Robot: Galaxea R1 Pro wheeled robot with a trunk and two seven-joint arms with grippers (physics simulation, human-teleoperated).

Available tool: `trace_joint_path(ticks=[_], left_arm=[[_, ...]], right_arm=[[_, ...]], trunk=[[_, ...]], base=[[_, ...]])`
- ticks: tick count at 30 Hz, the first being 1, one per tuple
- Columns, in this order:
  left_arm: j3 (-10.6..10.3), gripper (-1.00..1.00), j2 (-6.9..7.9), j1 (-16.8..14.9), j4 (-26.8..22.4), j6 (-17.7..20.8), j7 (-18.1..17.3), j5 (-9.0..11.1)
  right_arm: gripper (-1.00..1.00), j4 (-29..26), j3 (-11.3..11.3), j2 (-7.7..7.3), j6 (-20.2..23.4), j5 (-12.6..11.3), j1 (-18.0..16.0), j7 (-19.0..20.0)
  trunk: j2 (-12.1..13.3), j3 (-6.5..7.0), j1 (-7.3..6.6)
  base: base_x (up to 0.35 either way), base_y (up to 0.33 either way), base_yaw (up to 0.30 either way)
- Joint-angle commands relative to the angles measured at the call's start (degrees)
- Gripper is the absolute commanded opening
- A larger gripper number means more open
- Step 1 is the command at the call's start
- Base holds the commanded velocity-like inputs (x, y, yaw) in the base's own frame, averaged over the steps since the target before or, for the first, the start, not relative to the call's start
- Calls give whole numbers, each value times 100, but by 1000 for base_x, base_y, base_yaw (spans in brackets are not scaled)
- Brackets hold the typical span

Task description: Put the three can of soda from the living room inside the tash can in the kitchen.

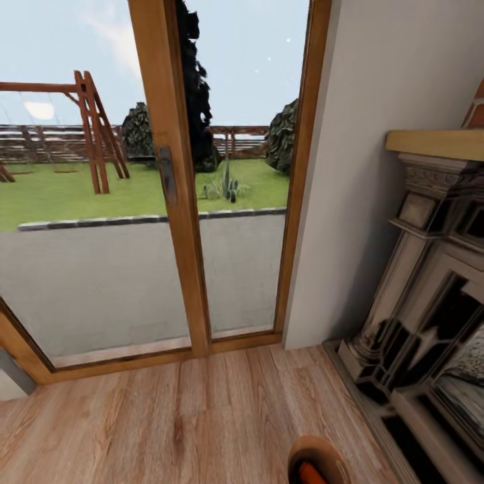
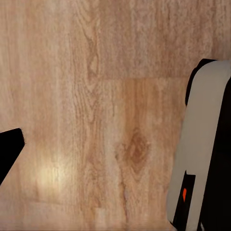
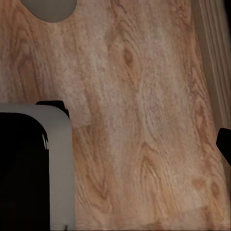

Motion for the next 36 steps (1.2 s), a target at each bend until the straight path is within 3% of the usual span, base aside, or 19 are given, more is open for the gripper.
trace_joint_path(ticks=[1,12,36], left_arm=[[-1,100,1,2,0,-1,5,0],[-8,100,-4,12,-1,-4,25,-8],[-55,100,-72,12,-5,-7,17,-34]], right_arm=[[100,33,2,-14,0,0,0,-1],[100,470,12,-206,0,-7,0,-22],[100,541,-36,-185,8,-43,0,-32]], trunk=[[42,19,-23],[483,216,-264],[1445,647,-791]], base=[[0,0,0],[0,0,0],[0,0,0]])
